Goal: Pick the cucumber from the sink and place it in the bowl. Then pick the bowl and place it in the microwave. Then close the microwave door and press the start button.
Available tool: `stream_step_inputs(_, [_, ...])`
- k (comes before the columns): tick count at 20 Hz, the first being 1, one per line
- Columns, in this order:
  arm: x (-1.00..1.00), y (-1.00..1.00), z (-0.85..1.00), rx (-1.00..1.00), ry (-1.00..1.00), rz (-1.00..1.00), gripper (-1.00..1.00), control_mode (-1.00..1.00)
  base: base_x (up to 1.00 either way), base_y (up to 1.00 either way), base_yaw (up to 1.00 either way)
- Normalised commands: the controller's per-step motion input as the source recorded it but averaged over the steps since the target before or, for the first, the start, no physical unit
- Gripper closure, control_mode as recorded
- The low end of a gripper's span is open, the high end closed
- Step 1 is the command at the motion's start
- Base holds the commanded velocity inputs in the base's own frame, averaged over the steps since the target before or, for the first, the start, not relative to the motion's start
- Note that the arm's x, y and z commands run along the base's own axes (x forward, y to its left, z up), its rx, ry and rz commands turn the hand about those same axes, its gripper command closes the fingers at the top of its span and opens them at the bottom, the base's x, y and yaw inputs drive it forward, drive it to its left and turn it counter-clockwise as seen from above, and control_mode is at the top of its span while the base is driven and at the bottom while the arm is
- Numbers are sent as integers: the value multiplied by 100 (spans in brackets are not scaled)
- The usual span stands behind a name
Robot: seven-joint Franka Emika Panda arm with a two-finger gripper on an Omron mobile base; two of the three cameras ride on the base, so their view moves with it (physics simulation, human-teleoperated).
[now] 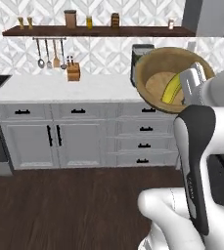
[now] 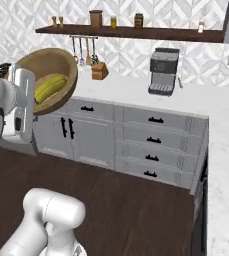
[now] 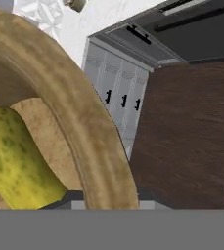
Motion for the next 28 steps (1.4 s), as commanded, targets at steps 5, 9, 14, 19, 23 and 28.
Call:
stream_step_inputs(5, [0,0,0,0,0,0,100,100,0,1,100])
stream_step_inputs(9, [0,0,0,0,0,0,100,100,0,5,100])
stream_step_inputs(14, [0,0,0,0,0,0,100,100,5,19,97])
stream_step_inputs(19, [0,0,0,0,0,0,100,100,66,0,81])
stream_step_inputs(23, [0,0,0,0,0,0,100,100,100,-16,53])
stream_step_inputs(28, [0,0,0,0,0,0,100,100,100,-52,36])
